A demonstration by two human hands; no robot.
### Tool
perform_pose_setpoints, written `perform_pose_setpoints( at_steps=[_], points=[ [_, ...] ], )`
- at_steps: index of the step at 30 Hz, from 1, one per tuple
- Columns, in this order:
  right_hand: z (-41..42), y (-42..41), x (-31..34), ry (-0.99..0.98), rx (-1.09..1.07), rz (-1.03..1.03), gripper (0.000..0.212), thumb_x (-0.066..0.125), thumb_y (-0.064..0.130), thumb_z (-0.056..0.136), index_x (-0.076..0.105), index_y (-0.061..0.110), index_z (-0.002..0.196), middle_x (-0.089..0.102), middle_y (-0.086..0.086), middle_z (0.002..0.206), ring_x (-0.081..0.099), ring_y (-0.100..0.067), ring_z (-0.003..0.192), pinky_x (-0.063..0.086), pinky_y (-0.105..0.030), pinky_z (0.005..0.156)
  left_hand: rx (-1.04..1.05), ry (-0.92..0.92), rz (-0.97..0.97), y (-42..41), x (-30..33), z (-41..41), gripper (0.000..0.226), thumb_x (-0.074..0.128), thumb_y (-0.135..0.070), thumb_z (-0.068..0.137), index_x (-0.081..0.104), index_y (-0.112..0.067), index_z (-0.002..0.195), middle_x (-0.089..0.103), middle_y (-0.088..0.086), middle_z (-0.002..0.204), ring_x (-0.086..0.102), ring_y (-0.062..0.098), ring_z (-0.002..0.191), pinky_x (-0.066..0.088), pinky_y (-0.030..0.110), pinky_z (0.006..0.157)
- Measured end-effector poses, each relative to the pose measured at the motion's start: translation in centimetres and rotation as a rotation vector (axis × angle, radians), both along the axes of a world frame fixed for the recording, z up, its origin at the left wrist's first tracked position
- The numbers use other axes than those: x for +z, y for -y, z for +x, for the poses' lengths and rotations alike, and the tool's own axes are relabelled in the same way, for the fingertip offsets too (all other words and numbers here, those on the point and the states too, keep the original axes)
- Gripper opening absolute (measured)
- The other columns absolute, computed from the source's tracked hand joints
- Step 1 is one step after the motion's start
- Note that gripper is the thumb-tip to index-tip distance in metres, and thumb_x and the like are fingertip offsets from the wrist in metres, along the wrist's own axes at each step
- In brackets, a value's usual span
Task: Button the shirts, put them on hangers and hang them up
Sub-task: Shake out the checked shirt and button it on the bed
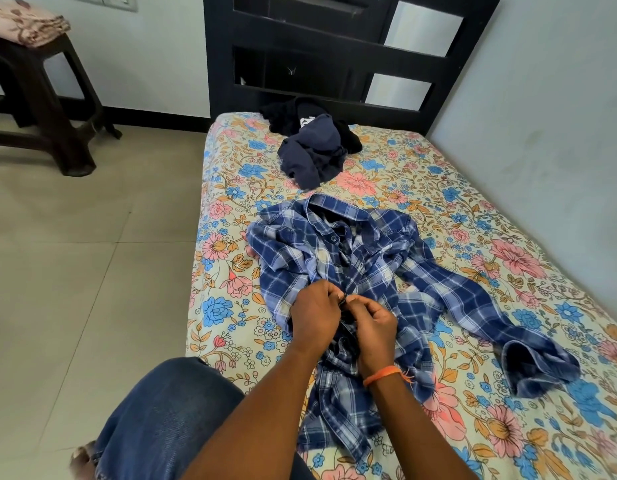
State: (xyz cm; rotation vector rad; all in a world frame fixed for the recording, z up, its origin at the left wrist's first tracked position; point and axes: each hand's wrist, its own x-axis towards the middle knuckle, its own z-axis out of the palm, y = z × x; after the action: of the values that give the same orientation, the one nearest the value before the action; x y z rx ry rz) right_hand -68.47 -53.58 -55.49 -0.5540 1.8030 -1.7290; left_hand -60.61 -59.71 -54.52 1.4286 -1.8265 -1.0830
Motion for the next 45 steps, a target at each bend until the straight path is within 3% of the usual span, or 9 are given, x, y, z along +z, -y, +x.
perform_pose_setpoints(
  at_steps=[8, 13, 21, 27, 29, 32, 35, 41, 45],
  points=[
    [0.0, 0.2, 0.1, -0.017, 0.028, 0.01, 0.012, 0.066, 0.004, 0.089, 0.072, 0.003, 0.079, 0.066, -0.007, 0.074, 0.056, -0.016, 0.071, 0.05, -0.03, 0.069, 0.006, -0.017, -0.011, -0.2, 0.3, 0.0, 0.013, 0.057, -0.021, 0.097, 0.066, -0.021, 0.088, 0.068, -0.007, 0.082, 0.064, 0.01, 0.074, 0.057, 0.038, 0.073],
    [0.1, 0.0, 0.2, 0.0, 0.008, -0.013, 0.015, 0.065, 0.003, 0.09, 0.074, 0.011, 0.081, 0.073, -0.002, 0.079, 0.066, -0.01, 0.075, 0.053, -0.023, 0.071, -0.003, -0.055, 0.005, 0.0, 0.2, 0.1, 0.012, 0.058, -0.022, 0.097, 0.068, -0.021, 0.09, 0.07, -0.008, 0.085, 0.065, 0.008, 0.077, 0.057, 0.036, 0.076],
    [-1.0, -0.2, 0.1, 0.043, 0.033, 0.004, 0.005, 0.071, 0.001, 0.084, 0.076, 0.002, 0.086, 0.075, -0.014, 0.088, 0.071, -0.026, 0.088, 0.057, -0.036, 0.084, -0.066, -0.086, -0.016, 0.0, 0.5, 0.3, 0.012, 0.06, -0.017, 0.095, 0.071, -0.019, 0.09, 0.069, -0.01, 0.083, 0.064, 0.004, 0.078, 0.055, 0.027, 0.075],
    [-1.0, 0.2, 0.8, 0.02, 0.067, 0.044, 0.006, 0.074, 0.001, 0.083, 0.076, 0.006, 0.08, 0.076, -0.009, 0.08, 0.072, -0.02, 0.08, 0.057, -0.027, 0.073, -0.099, -0.106, 0.016, 0.0, 0.9, 0.5, 0.019, 0.056, -0.017, 0.096, 0.07, -0.017, 0.082, 0.068, -0.005, 0.074, 0.063, 0.008, 0.067, 0.055, 0.031, 0.066],
    [-1.1, 0.4, 0.8, 0.032, 0.083, 0.063, 0.008, 0.072, 0.003, 0.084, 0.075, 0.006, 0.078, 0.075, -0.01, 0.078, 0.071, -0.021, 0.076, 0.058, -0.031, 0.072, -0.1, -0.125, 0.046, -0.1, 1.0, 0.5, 0.021, 0.058, -0.022, 0.094, 0.07, -0.02, 0.077, 0.066, -0.008, 0.069, 0.062, 0.006, 0.061, 0.054, 0.03, 0.061],
    [-1.1, 0.4, 0.7, 0.012, 0.122, 0.07, 0.01, 0.071, 0.008, 0.088, 0.075, 0.004, 0.08, 0.075, -0.016, 0.082, 0.071, -0.024, 0.079, 0.059, -0.037, 0.078, -0.107, -0.132, 0.04, -0.1, 1.0, 0.5, 0.018, 0.063, -0.029, 0.091, 0.076, -0.019, 0.085, 0.071, -0.008, 0.073, 0.067, 0.004, 0.066, 0.06, 0.029, 0.066],
    [-1.0, 0.2, 0.5, -0.059, 0.143, 0.084, 0.013, 0.068, 0.008, 0.089, 0.073, 0.004, 0.079, 0.072, -0.014, 0.078, 0.067, -0.019, 0.073, 0.058, -0.035, 0.073, -0.106, -0.131, 0.039, 0.1, 1.0, 0.6, 0.017, 0.065, -0.026, 0.091, 0.077, -0.016, 0.086, 0.072, -0.005, 0.074, 0.068, 0.007, 0.065, 0.06, 0.032, 0.068],
    [-0.8, 0.5, 0.5, -0.097, 0.118, 0.121, 0.012, 0.069, 0.008, 0.087, 0.074, 0.006, 0.077, 0.073, -0.01, 0.077, 0.065, -0.017, 0.07, 0.056, -0.033, 0.07, -0.119, 0.064, -0.045, 0.2, 1.1, 0.4, 0.027, 0.05, -0.019, 0.098, 0.066, -0.012, 0.079, 0.065, 0.0, 0.071, 0.06, 0.014, 0.061, 0.052, 0.031, 0.057],
    [-0.9, 1.0, 0.3, -0.041, 0.087, 0.153, 0.017, 0.067, 0.014, 0.086, 0.073, 0.006, 0.072, 0.065, -0.024, 0.077, 0.054, -0.021, 0.07, 0.047, -0.039, 0.068, -0.104, 0.144, -0.124, -0.1, 1.4, 0.2, 0.027, 0.044, -0.022, 0.101, 0.055, -0.014, 0.078, 0.058, 0.0, 0.073, 0.054, 0.016, 0.064, 0.037, 0.028, 0.055]
  ],
)
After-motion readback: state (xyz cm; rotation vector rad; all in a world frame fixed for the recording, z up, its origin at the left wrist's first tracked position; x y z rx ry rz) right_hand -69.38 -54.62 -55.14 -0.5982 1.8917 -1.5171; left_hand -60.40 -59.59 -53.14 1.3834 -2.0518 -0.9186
